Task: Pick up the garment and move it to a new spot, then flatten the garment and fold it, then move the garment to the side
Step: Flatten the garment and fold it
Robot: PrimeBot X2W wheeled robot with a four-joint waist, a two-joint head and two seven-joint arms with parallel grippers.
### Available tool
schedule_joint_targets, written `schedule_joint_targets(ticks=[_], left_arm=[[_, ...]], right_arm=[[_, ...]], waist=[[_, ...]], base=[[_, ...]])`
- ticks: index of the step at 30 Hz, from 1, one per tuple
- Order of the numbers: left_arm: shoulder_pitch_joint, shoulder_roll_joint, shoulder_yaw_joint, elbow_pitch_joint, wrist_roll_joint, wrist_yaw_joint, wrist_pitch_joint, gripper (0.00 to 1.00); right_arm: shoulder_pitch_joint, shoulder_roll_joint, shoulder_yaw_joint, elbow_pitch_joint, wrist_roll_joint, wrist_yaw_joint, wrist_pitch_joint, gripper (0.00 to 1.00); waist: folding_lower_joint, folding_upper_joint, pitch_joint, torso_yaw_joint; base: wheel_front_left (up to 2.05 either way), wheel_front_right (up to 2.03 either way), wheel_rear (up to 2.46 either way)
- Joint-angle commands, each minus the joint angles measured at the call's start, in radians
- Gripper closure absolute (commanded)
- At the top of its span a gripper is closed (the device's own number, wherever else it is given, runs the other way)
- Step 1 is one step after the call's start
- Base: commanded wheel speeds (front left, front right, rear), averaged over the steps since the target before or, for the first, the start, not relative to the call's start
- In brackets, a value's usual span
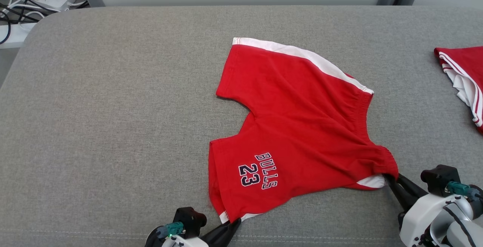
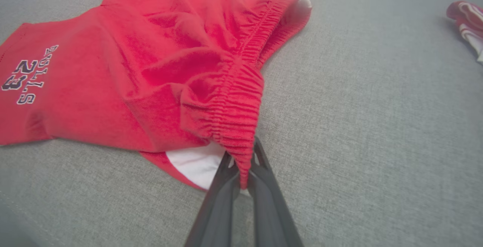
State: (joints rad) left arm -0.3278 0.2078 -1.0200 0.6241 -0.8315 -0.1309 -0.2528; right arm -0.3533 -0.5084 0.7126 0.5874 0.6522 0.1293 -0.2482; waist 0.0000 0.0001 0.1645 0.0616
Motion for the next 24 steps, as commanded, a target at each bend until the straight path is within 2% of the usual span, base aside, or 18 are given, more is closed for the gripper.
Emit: schedule_joint_targets(ticks=[1, 5, 8, 12, 15, 18, 19, 24], left_arm=[[-0.041, 0.02, 0.013, -0.015, -0.014, 0.0, -0.009, 1.0], [-0.071, 0.08, -0.065, -0.04, -0.095, 0.0, -0.009, 1.0], [-0.114, 0.167, -0.139, -0.086, -0.18, 0.0, -0.004, 1.0], [-0.175, 0.295, -0.208, -0.156, -0.271, 0.0, 0.02, 1.0], [-0.202, 0.362, -0.235, -0.204, -0.327, 0.0, 0.054, 1.0], [-0.216, 0.401, -0.248, -0.248, -0.371, 0.0, 0.08, 1.0], [-0.216, 0.401, -0.248, -0.248, -0.371, 0.0, 0.08, 1.0], [-0.214, 0.452, -0.257, -0.312, -0.442, 0.0, 0.15, 1.0]], right_arm=[[-0.009, -0.028, 0.011, -0.016, 0.015, 0.001, -0.014, 1.0], [-0.023, -0.049, 0.064, -0.037, 0.072, 0.001, -0.011, 1.0], [-0.036, -0.09, 0.115, -0.077, 0.139, 0.001, 0.026, 1.0], [-0.067, -0.161, 0.193, -0.146, 0.228, 0.001, 0.127, 1.0], [-0.088, -0.213, 0.253, -0.224, 0.311, 0.001, 0.201, 1.0], [-0.1, -0.26, 0.307, -0.298, 0.415, 0.001, 0.296, 1.0], [-0.1, -0.26, 0.307, -0.298, 0.415, 0.001, 0.296, 1.0], [-0.112, -0.321, 0.352, -0.375, 0.571, 0.001, 0.43, 1.0]], waist=[[0.0, -0.0001, -0.001, -0.001], [0.0, -0.0001, -0.011, -0.004], [0.0, -0.0001, -0.021, -0.004], [0.0, -0.0001, -0.036, -0.002], [0.0, -0.0001, -0.048, 0.004], [0.0, -0.0001, -0.062, 0.008], [0.0, -0.0001, -0.062, 0.008], [0.0, -0.0001, -0.084, 0.011]], base=[[0.0, 0.0, 0.0], [0.0, 0.0, 0.0], [0.0, 0.0, 0.0], [0.0, 0.0, 0.0], [0.0, 0.0, 0.0], [0.0, 0.0, 0.0], [0.0, 0.0, 0.0], [0.0, 0.0, 0.0]])
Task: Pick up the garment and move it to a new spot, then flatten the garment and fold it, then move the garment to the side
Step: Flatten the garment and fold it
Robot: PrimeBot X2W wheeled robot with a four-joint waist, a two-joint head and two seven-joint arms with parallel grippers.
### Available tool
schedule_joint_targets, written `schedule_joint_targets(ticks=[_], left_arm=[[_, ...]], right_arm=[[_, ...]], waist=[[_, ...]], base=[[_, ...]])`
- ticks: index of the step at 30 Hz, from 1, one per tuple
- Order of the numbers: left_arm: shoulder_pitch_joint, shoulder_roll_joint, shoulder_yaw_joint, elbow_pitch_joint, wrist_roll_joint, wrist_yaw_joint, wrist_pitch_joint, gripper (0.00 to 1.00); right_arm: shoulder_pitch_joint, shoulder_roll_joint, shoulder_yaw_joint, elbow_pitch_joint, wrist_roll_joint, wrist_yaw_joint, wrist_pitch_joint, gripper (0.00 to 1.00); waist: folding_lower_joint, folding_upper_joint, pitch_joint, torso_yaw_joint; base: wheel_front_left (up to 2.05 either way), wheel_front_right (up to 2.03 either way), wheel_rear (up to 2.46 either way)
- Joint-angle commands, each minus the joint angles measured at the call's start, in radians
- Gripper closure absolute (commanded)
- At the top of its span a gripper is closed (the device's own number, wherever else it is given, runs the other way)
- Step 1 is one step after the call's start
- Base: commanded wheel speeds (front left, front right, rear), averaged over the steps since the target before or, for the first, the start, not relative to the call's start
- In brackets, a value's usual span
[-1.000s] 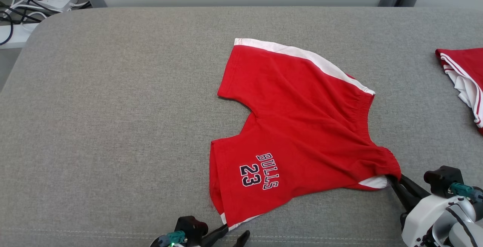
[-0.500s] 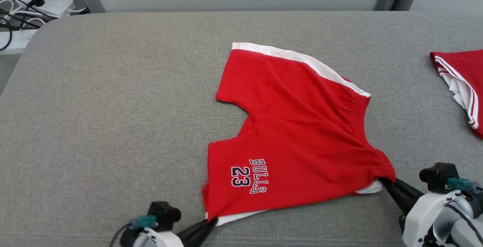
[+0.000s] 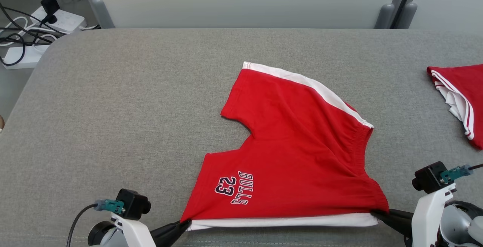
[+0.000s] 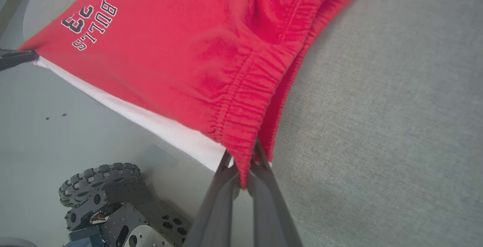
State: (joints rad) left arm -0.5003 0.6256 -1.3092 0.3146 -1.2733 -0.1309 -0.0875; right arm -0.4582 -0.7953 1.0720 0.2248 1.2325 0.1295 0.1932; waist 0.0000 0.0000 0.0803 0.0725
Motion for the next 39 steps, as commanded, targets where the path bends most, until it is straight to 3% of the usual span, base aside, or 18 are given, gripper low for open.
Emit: schedule_joint_targets(ticks=[1, 4, 10, 14, 23, 39], left_arm=[[-0.042, 0.047, 0.032, -0.014, -0.012, 0.0, 0.001, 1.0], [-0.049, 0.09, 0.03, -0.058, -0.049, 0.0, 0.045, 1.0], [-0.169, 0.19, 0.066, -0.173, -0.117, 0.0, 0.054, 1.0], [-0.287, 0.22, 0.115, -0.226, -0.175, 0.0, 0.078, 1.0], [-0.49, 0.178, 0.204, -0.131, -0.273, 0.0, 0.148, 1.0], [-0.739, 0.115, 0.211, 0.025, -0.182, 0.0, 0.149, 1.0]], right_arm=[[-0.007, -0.04, -0.006, -0.021, 0.019, 0.001, 0.006, 1.0], [-0.012, -0.059, -0.007, -0.044, 0.077, 0.001, 0.042, 1.0], [-0.026, -0.073, -0.067, -0.076, 0.168, 0.001, -0.005, 1.0], [-0.04, -0.064, -0.121, -0.074, 0.249, 0.001, -0.029, 1.0], [-0.127, 0.016, -0.241, -0.024, 0.376, 0.001, -0.086, 1.0], [-0.309, 0.153, -0.329, 0.001, 0.379, 0.001, -0.109, 1.0]], waist=[[0.0, 0.0, -0.005, 0.0], [0.0, 0.0, -0.012, 0.0], [0.0, 0.0, -0.002, 0.0], [0.0, 0.0, 0.03, -0.009], [0.0, 0.0, 0.164, -0.07], [0.0, 0.0, 0.415, -0.193]], base=[[0.0, 0.0, 0.0], [0.0, 0.0, 0.0], [0.0, 0.0, 0.0], [0.0, 0.0, 0.0], [0.0, 0.0, 0.0], [0.0, 0.0, 0.0]])
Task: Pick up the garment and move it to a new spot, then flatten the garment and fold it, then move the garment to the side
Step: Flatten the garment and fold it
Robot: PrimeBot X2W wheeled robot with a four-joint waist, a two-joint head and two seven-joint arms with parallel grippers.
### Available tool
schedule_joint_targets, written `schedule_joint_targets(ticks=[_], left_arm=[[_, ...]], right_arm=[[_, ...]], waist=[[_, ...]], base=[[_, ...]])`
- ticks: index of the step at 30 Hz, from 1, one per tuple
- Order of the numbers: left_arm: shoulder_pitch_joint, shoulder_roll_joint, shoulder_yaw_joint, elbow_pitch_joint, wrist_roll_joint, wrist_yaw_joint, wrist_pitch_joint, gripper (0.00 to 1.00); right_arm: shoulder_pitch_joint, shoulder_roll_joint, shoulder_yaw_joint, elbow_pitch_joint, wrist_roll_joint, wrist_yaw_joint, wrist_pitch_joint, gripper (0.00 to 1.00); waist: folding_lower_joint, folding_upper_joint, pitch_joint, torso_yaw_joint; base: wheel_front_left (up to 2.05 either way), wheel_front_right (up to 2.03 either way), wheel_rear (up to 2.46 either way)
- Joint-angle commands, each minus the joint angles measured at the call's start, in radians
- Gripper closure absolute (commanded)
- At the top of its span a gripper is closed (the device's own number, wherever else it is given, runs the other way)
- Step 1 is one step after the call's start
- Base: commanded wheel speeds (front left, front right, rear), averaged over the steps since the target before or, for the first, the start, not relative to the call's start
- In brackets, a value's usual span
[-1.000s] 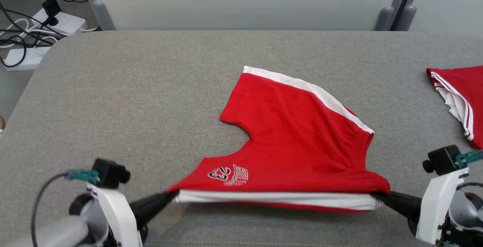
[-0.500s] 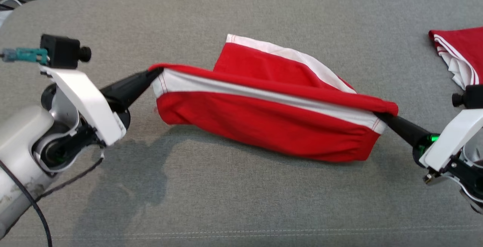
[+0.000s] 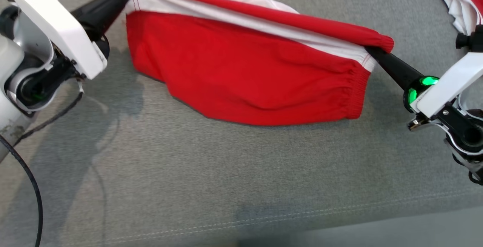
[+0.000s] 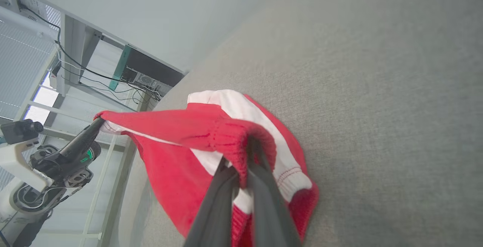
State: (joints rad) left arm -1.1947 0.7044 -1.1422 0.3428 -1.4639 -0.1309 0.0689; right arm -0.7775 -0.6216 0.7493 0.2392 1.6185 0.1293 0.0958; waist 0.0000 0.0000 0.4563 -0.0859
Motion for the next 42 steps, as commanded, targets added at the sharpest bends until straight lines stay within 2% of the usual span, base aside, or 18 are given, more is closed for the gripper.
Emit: schedule_joint_targets(ticks=[1, 15, 22, 23, 24, 25, 31, 37, 42], left_arm=[[-0.056, 0.034, 0.042, 0.003, 0.019, 0.0, -0.021, 1.0], [-0.156, 0.022, -0.03, 0.066, 0.075, 0.0, -0.168, 1.0], [-0.186, 0.027, -0.077, 0.13, 0.061, 0.0, -0.15, 1.0], [-0.189, 0.025, -0.08, 0.136, 0.059, 0.0, -0.151, 0.76], [-0.192, 0.022, -0.085, 0.143, 0.061, 0.0, -0.152, 0.28], [-0.193, 0.019, -0.09, 0.149, 0.064, 0.0, -0.152, 0.0], [-0.191, 0.001, -0.109, 0.184, 0.082, 0.0, -0.192, 0.0], [-0.132, 0.0, -0.117, 0.198, 0.078, 0.0, -0.289, 0.0], [-0.064, -0.008, -0.11, 0.218, 0.082, 0.0, -0.324, 0.0]], right_arm=[[0.005, -0.014, -0.007, -0.012, -0.01, 0.001, -0.012, 1.0], [0.0, 0.051, -0.022, -0.033, -0.011, 0.001, -0.002, 1.0], [0.004, 0.085, -0.02, -0.041, -0.025, 0.001, -0.003, 1.0], [0.001, 0.091, -0.019, -0.04, -0.027, 0.001, -0.004, 0.98], [0.0, 0.095, -0.02, -0.039, -0.029, 0.001, -0.006, 0.4], [-0.002, 0.099, -0.023, -0.036, -0.034, 0.001, -0.014, 0.0], [-0.004, 0.092, -0.035, -0.013, -0.07, 0.001, -0.065, 0.0], [0.031, 0.062, -0.039, -0.015, -0.114, 0.001, -0.161, 0.0], [0.065, 0.042, -0.024, -0.009, -0.13, 0.001, -0.217, 0.0]], waist=[[0.0, 0.0, 0.05, -0.042], [0.0, 0.0, 0.118, -0.111], [0.0, 0.0, 0.126, -0.141], [0.0, 0.0, 0.13, -0.144], [0.0, 0.0, 0.133, -0.145], [0.0, 0.0, 0.136, -0.146], [0.0, 0.0, 0.126, -0.131], [0.0, 0.0, 0.058, -0.101], [0.0, 0.0, -0.003, -0.076]], base=[[0.0, 0.0, 0.0], [0.0, 0.0, 0.0], [0.0, 0.0, 0.0], [0.0, 0.0, 0.0], [0.0, 0.0, 0.0], [0.0, 0.0, 0.0], [0.0, 0.0, 0.0], [0.0, 0.0, 0.0], [0.0, 0.0, 0.0]])
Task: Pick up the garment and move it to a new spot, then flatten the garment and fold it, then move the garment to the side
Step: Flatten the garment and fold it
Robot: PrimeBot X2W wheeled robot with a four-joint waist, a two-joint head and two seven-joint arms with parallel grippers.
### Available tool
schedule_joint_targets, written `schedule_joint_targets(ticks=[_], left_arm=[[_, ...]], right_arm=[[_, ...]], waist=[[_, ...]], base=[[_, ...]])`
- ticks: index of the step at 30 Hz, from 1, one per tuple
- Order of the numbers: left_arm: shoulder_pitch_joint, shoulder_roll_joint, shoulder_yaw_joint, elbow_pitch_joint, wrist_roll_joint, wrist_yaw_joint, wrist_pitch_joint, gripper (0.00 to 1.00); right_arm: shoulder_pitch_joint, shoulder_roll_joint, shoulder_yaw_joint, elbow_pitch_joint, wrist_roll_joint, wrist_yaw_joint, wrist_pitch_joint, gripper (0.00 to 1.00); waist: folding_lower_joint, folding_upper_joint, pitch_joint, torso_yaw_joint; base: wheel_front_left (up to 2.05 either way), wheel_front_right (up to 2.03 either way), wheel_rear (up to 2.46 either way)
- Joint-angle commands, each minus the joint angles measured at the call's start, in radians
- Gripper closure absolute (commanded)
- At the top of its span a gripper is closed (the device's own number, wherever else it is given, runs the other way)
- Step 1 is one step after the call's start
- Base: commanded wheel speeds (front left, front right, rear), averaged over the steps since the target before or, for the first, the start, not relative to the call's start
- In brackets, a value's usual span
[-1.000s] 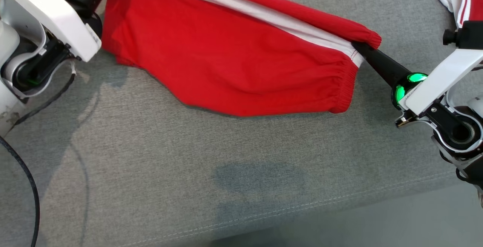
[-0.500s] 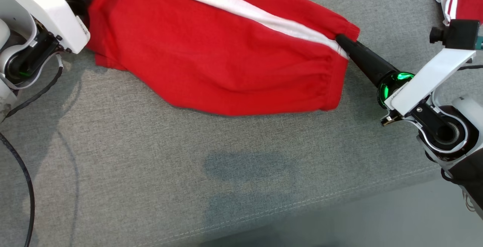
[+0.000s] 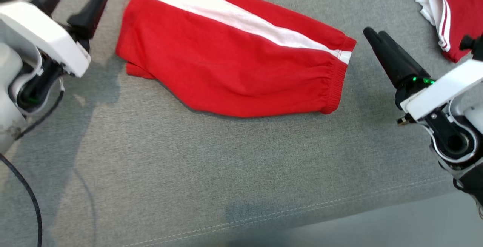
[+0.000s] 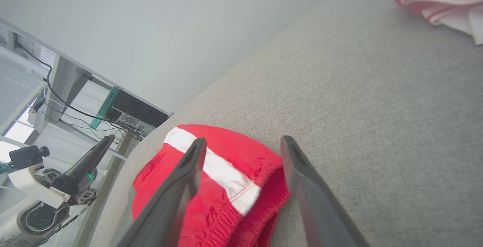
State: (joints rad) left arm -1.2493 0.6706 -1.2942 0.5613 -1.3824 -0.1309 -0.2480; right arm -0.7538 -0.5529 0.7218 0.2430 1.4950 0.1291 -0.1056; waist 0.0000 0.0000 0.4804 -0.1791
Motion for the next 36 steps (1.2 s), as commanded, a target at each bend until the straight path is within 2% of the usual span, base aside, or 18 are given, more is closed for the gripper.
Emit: schedule_joint_targets(ticks=[1, 3, 6, 12, 19, 22, 25, 29, 33, 36], left_arm=[[0.007, 0.02, 0.049, 0.003, 0.003, 0.0, -0.01, 0.0], [0.023, 0.015, 0.055, 0.006, 0.01, 0.0, -0.012, 0.0], [0.07, -0.005, 0.125, 0.025, 0.055, 0.0, -0.013, 0.0], [0.242, -0.078, 0.346, 0.059, 0.209, 0.0, -0.013, 0.0], [0.46, -0.164, 0.56, 0.029, 0.349, 0.0, -0.014, 0.0], [0.544, -0.198, 0.644, 0.012, 0.411, 0.0, -0.014, 0.0], [0.621, -0.232, 0.721, 0.0, 0.456, 0.0, -0.014, 0.0], [0.696, -0.262, 0.794, -0.012, 0.52, 0.0, -0.014, 0.0], [0.745, -0.288, 0.854, -0.024, 0.58, 0.0, -0.014, 0.0], [0.773, -0.313, 0.894, -0.028, 0.609, 0.0, -0.014, 0.0]], right_arm=[[0.049, -0.029, 0.008, -0.012, -0.007, 0.002, -0.022, 0.0], [0.055, -0.031, 0.012, -0.011, -0.008, 0.002, -0.031, 0.0], [0.075, -0.039, 0.026, -0.008, -0.015, 0.002, -0.058, 0.0], [0.106, -0.052, 0.057, 0.003, -0.059, 0.002, -0.117, 0.0], [0.144, -0.052, 0.064, 0.039, -0.101, 0.002, -0.149, 0.0], [0.165, -0.052, 0.046, 0.077, -0.156, 0.002, -0.154, 0.0], [0.184, -0.03, -0.069, 0.137, -0.291, 0.002, -0.156, 0.0], [0.239, 0.047, -0.298, 0.176, -0.555, 0.002, -0.156, 0.0], [0.317, 0.145, -0.517, 0.124, -0.832, 0.002, -0.156, 0.0], [0.384, 0.227, -0.642, 0.05, -1.015, 0.002, -0.156, 0.0]], waist=[[0.0, 0.0, -0.041, 0.022], [0.0, 0.0, -0.054, 0.027], [0.0, 0.0, -0.091, 0.041], [0.0, 0.0, -0.166, 0.06], [0.0, 0.0, -0.243, 0.071], [0.0, 0.0, -0.272, 0.076], [0.0, 0.0, -0.29, 0.077], [0.0, 0.0, -0.304, 0.078], [0.0, 0.0, -0.31, 0.078], [0.0, 0.0, -0.313, 0.078]], base=[[0.0, 0.0, 0.0], [0.0, 0.0, 0.0], [0.0, 0.0, 0.0], [0.0, 0.0, 0.0], [0.0, 0.0, 0.0], [0.0, 0.0, 0.0], [0.0, 0.0, 0.0], [0.0, 0.0, 0.0], [0.0, 0.0, 0.0], [0.0, 0.0, 0.0]])
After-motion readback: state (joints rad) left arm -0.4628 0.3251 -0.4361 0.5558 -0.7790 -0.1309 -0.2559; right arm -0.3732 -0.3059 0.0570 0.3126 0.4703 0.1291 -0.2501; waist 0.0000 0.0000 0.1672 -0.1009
